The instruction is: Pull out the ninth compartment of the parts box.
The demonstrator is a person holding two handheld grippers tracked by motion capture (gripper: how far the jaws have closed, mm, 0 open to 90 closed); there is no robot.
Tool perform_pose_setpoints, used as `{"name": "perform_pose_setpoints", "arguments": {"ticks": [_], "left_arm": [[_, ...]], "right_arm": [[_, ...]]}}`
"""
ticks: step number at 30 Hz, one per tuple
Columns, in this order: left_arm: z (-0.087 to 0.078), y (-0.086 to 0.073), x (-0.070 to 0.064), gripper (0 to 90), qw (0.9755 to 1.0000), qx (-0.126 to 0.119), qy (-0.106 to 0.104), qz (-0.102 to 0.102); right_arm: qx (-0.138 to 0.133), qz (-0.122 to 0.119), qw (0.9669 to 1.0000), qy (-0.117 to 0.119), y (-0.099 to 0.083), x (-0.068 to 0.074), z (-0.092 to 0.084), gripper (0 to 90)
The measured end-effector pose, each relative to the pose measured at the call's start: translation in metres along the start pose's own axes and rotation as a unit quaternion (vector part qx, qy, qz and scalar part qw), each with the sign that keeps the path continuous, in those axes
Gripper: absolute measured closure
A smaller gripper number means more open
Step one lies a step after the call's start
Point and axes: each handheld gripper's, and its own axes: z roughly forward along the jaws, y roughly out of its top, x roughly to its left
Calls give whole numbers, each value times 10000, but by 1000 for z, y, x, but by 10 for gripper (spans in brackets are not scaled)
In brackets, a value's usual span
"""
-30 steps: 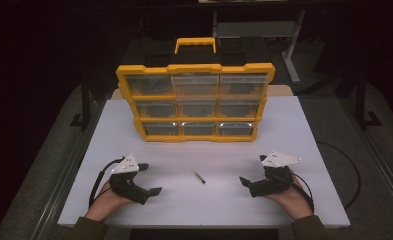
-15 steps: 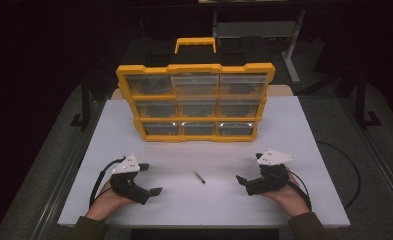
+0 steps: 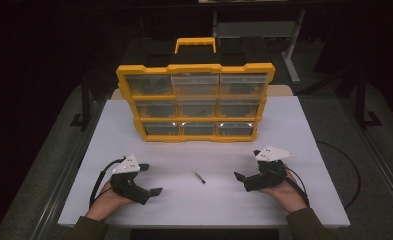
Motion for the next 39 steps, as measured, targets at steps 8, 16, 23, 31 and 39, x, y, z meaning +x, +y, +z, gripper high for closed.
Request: {"name": "perform_pose_setpoints", "arguments": {"ticks": [8, 16, 23, 31, 39], "left_arm": [[1, 0, 0, 1, 10000, 40, 2, -16], [1, 0, 1, 1, 10000, 73, -3, 13], [2, -1, 0, 1, 10000, 71, 19, 33], [3, -2, 0, 1, 10000, 20, 22, 4], [2, -1, 0, 30, 10000, 52, -1, 44]], "right_arm": [[-3, 9, 10000, 55, 4, -1, 3, 0], [-45, 21, 10000, 63, 7, -3, 6, 0], [-69, -5, 9999, 75, 10, -4, 9, 0], [-105, -6, 9999, 76, 13, -7, 15, 0], [-141, 0, 9999, 96, 17, -10, 19, 0]]}}
